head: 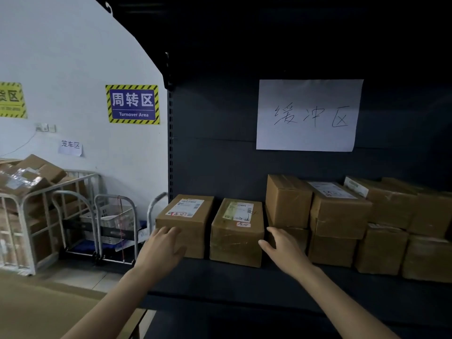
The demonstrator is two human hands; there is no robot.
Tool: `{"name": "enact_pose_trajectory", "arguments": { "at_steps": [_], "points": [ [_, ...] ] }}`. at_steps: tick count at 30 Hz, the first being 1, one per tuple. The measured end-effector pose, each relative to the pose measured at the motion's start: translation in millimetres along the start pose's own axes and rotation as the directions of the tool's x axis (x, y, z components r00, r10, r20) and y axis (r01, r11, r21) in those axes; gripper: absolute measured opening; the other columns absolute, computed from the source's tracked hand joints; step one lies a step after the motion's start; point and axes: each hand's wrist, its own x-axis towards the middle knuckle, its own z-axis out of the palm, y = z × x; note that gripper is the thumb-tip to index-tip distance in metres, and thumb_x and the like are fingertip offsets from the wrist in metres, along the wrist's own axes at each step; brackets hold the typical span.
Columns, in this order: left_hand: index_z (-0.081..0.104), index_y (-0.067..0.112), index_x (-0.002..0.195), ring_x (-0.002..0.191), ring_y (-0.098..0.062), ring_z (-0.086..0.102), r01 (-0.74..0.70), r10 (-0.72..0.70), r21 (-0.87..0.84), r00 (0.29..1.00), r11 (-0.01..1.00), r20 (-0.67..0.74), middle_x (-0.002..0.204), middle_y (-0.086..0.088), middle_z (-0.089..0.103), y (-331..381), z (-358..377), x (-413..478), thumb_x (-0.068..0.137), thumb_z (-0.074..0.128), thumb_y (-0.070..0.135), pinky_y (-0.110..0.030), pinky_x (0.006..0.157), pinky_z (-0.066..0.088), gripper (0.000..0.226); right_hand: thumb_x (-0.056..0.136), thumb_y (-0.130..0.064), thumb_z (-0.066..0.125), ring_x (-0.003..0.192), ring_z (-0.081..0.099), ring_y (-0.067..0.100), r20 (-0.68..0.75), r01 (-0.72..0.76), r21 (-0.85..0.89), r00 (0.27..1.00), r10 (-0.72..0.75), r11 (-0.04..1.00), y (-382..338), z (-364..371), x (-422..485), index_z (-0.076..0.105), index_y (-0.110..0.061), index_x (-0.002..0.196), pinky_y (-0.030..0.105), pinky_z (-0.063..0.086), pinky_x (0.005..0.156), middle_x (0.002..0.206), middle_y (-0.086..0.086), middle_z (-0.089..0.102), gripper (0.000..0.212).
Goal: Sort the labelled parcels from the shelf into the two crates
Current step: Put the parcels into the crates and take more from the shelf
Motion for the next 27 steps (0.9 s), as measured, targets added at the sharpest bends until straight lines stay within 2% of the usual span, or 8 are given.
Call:
{"name": "enact_pose_trajectory", "arguments": {
  "at_steps": [5, 9, 11, 13, 17, 21, 24, 27],
  "points": [
    [0.063, 0.011, 0.113, 0.110, -0.025, 0.057, -0.065, 0.059, -0.324, 0.998, 0.944, -0.029, 0.116, -0.007, 0.065, 26, 10, 29, 0.089, 0.054, 0.020, -0.030, 0.088, 0.045, 0.027, 0.095, -0.048, 0.041, 0.127, 0.046, 0.020, -0.034, -0.135, 0.073, 0.990, 0.138, 0.988, 4, 2, 23, 0.038, -0.012, 0.141, 0.029, 0.039, 0.099, 0.141, 0.006, 0.047, 0.058],
    [0.062, 0.013, 0.108, 0.090, -0.016, 0.061, -0.034, 0.014, -0.486, 0.999, 0.873, -0.045, 0.094, 0.001, 0.066, 44, 25, 43, 0.091, 0.054, 0.022, -0.024, 0.073, 0.043, 0.021, 0.095, -0.051, 0.038, 0.087, 0.060, 0.013, -0.012, -0.215, 0.265, 0.974, 0.226, 0.940, -4, 9, 36, 0.064, -0.008, 0.106, 0.029, 0.047, 0.078, 0.100, 0.004, 0.066, 0.052],
    [0.061, 0.011, 0.114, 0.087, -0.014, 0.060, -0.020, -0.007, -0.524, 0.999, 0.852, -0.049, 0.096, -0.002, 0.067, 51, 30, 48, 0.092, 0.053, 0.022, -0.022, 0.072, 0.041, 0.026, 0.095, -0.050, 0.039, 0.081, 0.058, 0.011, 0.023, -0.249, 0.367, 0.966, 0.259, 0.896, -8, 15, 40, 0.064, -0.009, 0.097, 0.028, 0.047, 0.070, 0.089, -0.001, 0.063, 0.048],
    [0.060, 0.011, 0.115, 0.091, -0.018, 0.063, -0.010, -0.022, -0.521, 0.998, 0.853, -0.057, 0.100, -0.004, 0.069, 53, 32, 49, 0.093, 0.052, 0.025, -0.024, 0.071, 0.043, 0.027, 0.095, -0.046, 0.042, 0.088, 0.059, 0.014, 0.031, -0.267, 0.449, 0.958, 0.283, 0.853, -10, 20, 40, 0.062, -0.015, 0.096, 0.028, 0.048, 0.077, 0.095, -0.001, 0.063, 0.037],
    [0.058, 0.015, 0.116, 0.072, -0.009, 0.056, -0.040, 0.007, -0.479, 0.997, 0.877, -0.071, 0.090, 0.004, 0.064, 53, 36, 48, 0.094, 0.047, 0.033, -0.025, 0.062, 0.048, 0.030, 0.096, -0.040, 0.043, 0.096, 0.059, 0.010, 0.030, -0.200, 0.570, 0.974, 0.223, 0.797, -10, 26, 23, 0.058, -0.026, 0.099, 0.031, 0.050, 0.089, 0.103, -0.005, 0.063, 0.021],
    [0.056, 0.012, 0.121, 0.070, -0.001, 0.050, -0.014, -0.007, -0.572, 0.999, 0.820, -0.036, 0.095, 0.005, 0.062, 57, 37, 45, 0.095, 0.046, 0.033, -0.014, 0.058, 0.041, 0.035, 0.096, -0.037, 0.046, 0.106, 0.057, 0.007, -0.010, -0.116, 0.619, 0.988, 0.155, 0.777, -6, 35, -1, 0.054, -0.027, 0.119, 0.028, 0.048, 0.094, 0.115, -0.007, 0.063, 0.027],
    [0.056, 0.013, 0.122, 0.076, -0.001, 0.054, -0.037, 0.030, -0.629, 0.999, 0.776, -0.021, 0.091, 0.010, 0.060, 57, 39, 34, 0.093, 0.052, 0.029, -0.008, 0.057, 0.040, 0.033, 0.095, -0.035, 0.049, 0.112, 0.054, 0.005, -0.045, -0.068, 0.592, 0.992, 0.116, 0.803, -2, 38, -13, 0.050, -0.025, 0.129, 0.016, 0.045, 0.089, 0.123, -0.009, 0.060, 0.036],
    [0.048, 0.016, 0.131, 0.084, 0.001, 0.056, -0.033, 0.041, -0.709, 0.999, 0.705, -0.006, 0.100, 0.014, 0.058, 54, 42, 19, 0.090, 0.058, 0.025, -0.009, 0.064, 0.044, 0.043, 0.094, -0.033, 0.052, 0.112, 0.052, 0.001, -0.065, -0.030, 0.543, 0.995, 0.077, 0.839, 2, 38, -22, 0.045, -0.023, 0.133, 0.002, 0.039, 0.077, 0.124, -0.012, 0.057, 0.041]
  ]
}}
